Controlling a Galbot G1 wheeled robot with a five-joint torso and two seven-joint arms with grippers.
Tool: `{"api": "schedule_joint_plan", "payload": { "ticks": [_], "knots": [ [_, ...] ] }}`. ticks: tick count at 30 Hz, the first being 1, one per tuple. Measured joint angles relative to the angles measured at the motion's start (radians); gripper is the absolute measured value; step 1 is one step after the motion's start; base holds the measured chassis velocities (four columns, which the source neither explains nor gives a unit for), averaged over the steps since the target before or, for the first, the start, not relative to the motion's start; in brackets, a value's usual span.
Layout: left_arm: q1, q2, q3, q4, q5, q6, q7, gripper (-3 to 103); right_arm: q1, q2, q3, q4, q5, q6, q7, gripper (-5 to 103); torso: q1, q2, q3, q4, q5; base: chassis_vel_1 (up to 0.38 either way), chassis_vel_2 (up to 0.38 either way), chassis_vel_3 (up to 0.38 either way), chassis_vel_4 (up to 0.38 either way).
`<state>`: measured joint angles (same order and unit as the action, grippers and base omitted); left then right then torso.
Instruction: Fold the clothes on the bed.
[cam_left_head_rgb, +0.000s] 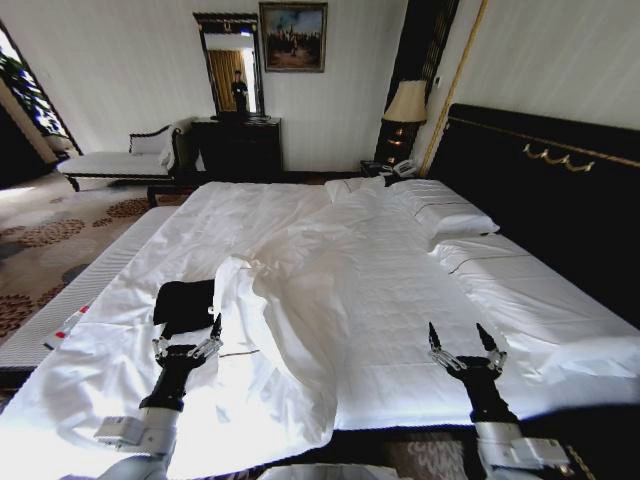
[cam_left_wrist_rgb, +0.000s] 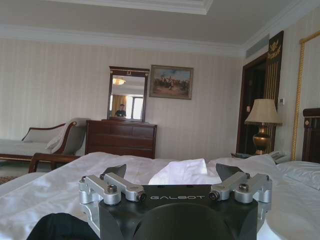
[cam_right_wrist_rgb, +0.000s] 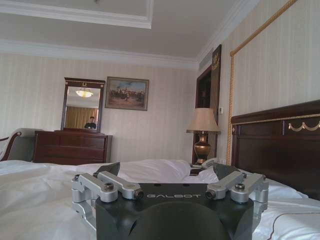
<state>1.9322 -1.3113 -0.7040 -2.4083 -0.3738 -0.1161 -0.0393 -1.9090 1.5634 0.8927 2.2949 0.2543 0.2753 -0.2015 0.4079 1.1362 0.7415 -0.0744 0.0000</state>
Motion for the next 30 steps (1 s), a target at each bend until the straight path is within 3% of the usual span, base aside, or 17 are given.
{"api": "schedule_joint_plan", "payload": {
  "ticks": [21, 26, 30],
  "knots": [
    [-0.021, 0.01, -0.016, 0.024, -0.011, -0.006, -0.014, 100, 0.004, 0.001, -0.003, -0.009, 0.004, 0.016, -0.01, 100, 0.0, 0.0, 0.0, 0.0, -0.0001, 0.125, 0.161, -0.11, -0.154],
    [-0.006, 0.014, -0.034, 0.003, -0.017, -0.009, -0.029, 100, 0.01, -0.03, -0.005, -0.009, 0.048, 0.029, -0.011, 100, 0.0, 0.0, 0.0, 0.0, 0.0, 0.013, 0.006, -0.015, -0.017],
    [0.01, 0.007, -0.053, -0.05, -0.025, 0.009, -0.046, 100, 0.01, -0.102, -0.022, 0.01, 0.139, 0.027, -0.016, 100, 0.0, 0.0, 0.0, 0.0001, 0.0005, 0.0, 0.0, 0.0, 0.0]
  ]
}}
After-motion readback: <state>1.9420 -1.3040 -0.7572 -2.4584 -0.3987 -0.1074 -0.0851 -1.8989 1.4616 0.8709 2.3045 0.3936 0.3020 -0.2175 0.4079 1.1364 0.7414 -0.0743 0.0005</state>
